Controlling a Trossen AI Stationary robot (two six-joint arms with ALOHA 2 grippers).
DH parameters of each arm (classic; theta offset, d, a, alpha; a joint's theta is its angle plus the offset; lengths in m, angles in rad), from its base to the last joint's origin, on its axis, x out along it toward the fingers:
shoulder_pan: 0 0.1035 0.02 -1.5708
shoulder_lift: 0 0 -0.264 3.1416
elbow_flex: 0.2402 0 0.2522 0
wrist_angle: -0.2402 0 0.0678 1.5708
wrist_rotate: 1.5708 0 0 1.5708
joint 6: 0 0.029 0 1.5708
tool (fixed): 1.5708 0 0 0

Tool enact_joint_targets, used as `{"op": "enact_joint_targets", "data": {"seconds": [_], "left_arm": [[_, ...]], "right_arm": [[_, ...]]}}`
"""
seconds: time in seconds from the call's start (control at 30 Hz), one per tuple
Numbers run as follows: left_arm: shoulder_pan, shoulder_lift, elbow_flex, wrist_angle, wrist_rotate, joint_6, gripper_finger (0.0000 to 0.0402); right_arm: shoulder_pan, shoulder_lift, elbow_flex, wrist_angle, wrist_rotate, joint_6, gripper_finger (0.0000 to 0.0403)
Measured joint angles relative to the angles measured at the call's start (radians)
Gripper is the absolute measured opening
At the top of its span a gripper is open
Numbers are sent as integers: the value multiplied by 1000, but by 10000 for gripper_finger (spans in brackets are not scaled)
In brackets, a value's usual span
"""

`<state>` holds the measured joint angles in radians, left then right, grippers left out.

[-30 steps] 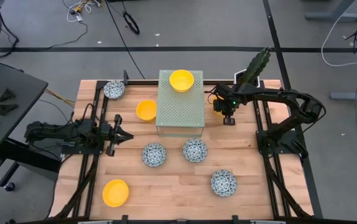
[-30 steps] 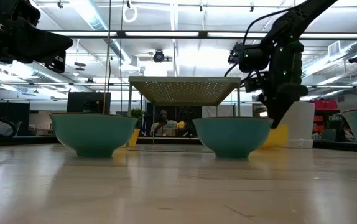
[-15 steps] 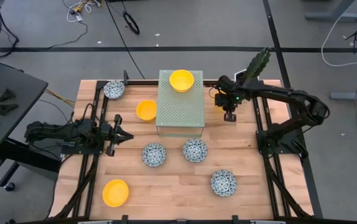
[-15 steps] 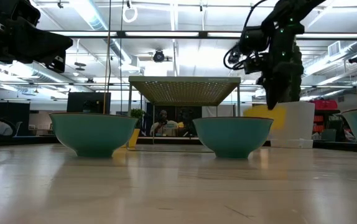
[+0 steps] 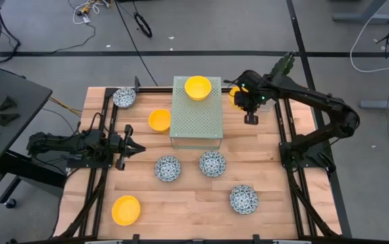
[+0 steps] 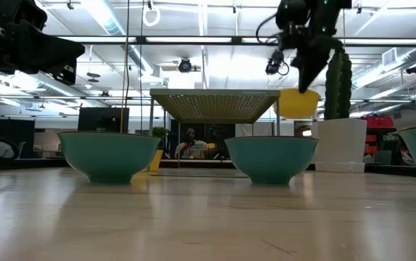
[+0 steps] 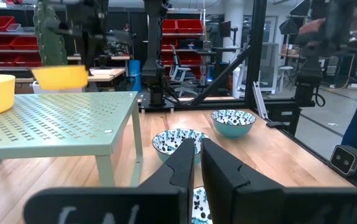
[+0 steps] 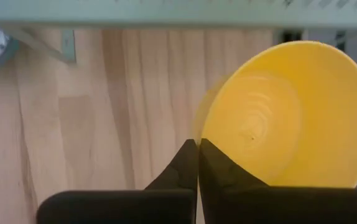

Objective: Pick & Place Mini bowls
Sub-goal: Stack the yellow bowl on top of the other yellow bowl on the shelf

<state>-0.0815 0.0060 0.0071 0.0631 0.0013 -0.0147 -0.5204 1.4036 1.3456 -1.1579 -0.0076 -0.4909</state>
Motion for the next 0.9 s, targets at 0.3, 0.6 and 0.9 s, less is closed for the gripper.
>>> {"op": "enact_joint_targets", "data": {"seconds": [0.3,0.6,0.9], "left_arm": [[0,0,0,0,0,0,34],[0,0,0,0,0,0,34],[0,0,0,0,0,0,34]], "right_arm": [[47,0,178,-130,44,-139,0],[88,1,245,-214,74,-463,0],[107,34,245,-204,95,-593,0]]}}
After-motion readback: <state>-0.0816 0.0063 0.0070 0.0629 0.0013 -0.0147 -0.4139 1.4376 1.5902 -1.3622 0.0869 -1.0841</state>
